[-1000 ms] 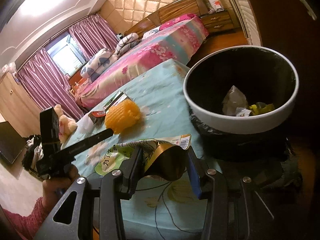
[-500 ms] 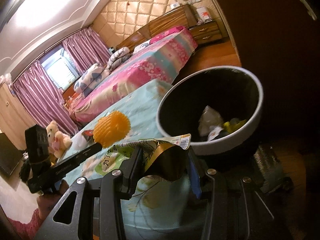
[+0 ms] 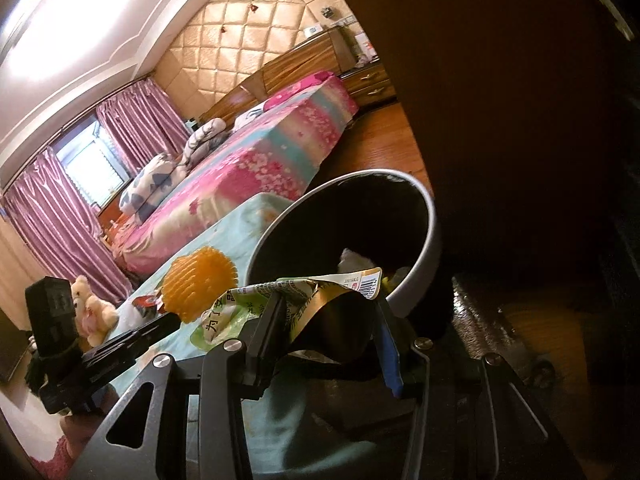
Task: Collect trash
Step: 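Carry the orange net and green pouch over the trash bin with both tools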
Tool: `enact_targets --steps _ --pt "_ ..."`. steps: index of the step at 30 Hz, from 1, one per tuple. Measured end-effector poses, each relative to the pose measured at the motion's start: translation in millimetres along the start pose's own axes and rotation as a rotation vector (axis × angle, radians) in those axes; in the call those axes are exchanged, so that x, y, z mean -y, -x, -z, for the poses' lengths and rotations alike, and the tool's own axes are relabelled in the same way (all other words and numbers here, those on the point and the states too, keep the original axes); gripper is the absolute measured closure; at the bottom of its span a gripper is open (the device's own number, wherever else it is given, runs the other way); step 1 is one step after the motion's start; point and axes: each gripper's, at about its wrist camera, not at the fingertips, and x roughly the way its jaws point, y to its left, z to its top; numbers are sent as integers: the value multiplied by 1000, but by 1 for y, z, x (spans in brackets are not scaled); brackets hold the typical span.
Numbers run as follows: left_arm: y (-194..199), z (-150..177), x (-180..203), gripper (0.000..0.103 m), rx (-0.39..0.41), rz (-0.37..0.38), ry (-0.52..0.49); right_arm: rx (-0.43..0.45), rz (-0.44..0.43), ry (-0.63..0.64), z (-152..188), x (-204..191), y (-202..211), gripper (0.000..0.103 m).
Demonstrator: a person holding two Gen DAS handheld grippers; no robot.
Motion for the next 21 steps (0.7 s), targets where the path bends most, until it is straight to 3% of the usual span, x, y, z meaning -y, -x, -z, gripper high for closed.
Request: enact_targets --steps 21 --pt "-52 -34 27 98 -16 3 -66 -17 144 75 -25 1 -16 60"
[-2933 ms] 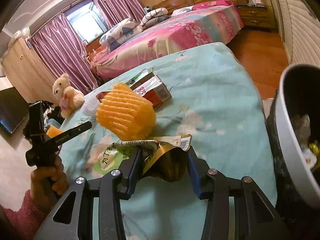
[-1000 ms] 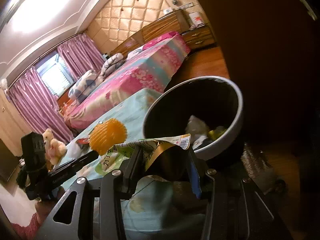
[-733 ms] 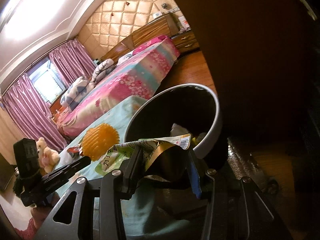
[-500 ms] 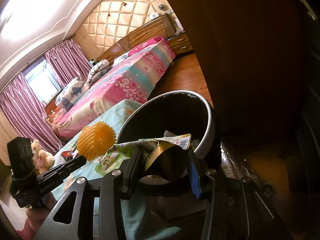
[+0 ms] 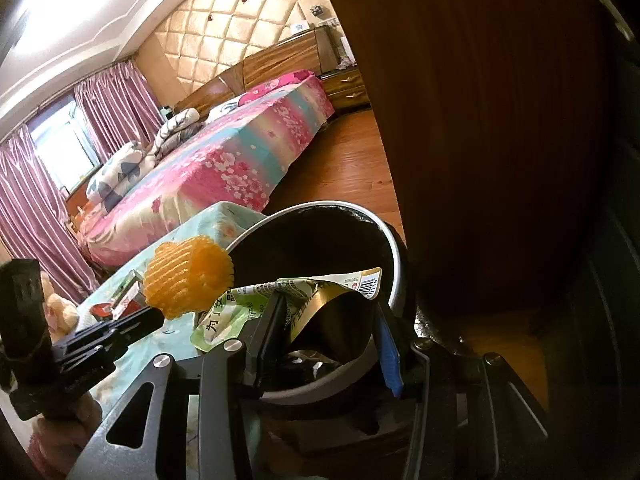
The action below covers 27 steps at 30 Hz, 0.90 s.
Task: Collect trash
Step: 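Carry the orange net and green pouch over the trash bin with both tools, then open both tools to drop the net and pouch into the bin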
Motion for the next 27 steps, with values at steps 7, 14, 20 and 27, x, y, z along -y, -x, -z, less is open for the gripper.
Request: enact_targets --steps 7,14,20,27 --pt "-10 -4 3 98 -16 1 -12 -19 22 17 0 1 -6 60" --pt "-21 -7 6 97 -34 5 -8 -24 37 14 -8 5 -7 60" --pt "-27 -13 8 95 -47 5 -6 -29 52 17 -13 8 -8 58" --pt "-18 -9 6 54 -21 -14 10 -29 31 7 -13 4 -6 36"
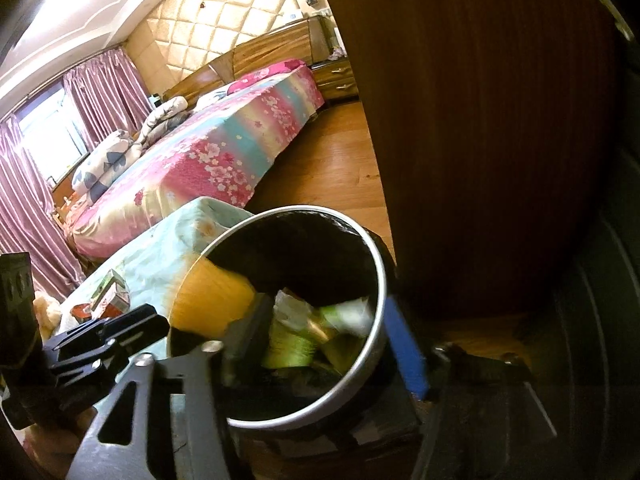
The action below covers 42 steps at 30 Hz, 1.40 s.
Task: Collect trash
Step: 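Open both tools to drop the net and pouch into the bin, then grasp the white foam net with the left tool while the right tool grasps the red-and-white milk carton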
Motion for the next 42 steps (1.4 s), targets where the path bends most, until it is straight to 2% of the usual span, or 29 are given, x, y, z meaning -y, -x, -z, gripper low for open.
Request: enact_targets --steps 4,8,13,23,42 --pt "8 9 -5 54 4 -8 16 5 -12 -7 4 -3 3 33" --pt "21 21 -15 53 14 -28 36 16 -31 -18 8 -11 7 20" --pt "40 37 -36 51 15 -45 93 13 -76 -10 15 -34 7 14" --pt "77 66 -73 50 24 -88 182 -3 -161 45 30 -86 0 12" --pt "144 119 -150 49 46 -229 345 -95 -318 249 66 -182 -30 5"
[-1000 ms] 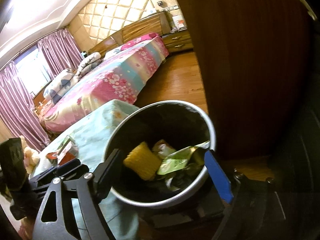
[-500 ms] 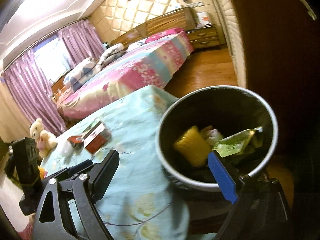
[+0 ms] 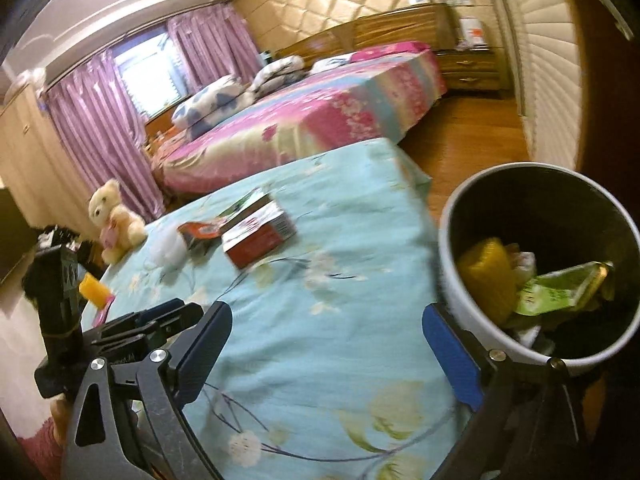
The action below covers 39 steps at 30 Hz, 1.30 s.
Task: Collect trash
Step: 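Grasp the white foam net with the left tool while the right tool grasps the red-and-white milk carton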
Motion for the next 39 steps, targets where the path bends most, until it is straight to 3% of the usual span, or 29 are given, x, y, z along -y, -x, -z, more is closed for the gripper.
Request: enact_targets --steps 13,21,39 --pt "13 -6 -57 43 21 -83 95 -111 -53 132 -4 -45 -63 4" --pt "8 -19 -90 35 32 -137 159 -130 -44 214 -15 -66 -89 4" --pt "-28 -62 -120 30 38 -230 151 -171 -35 372 -50 -78 -147 4"
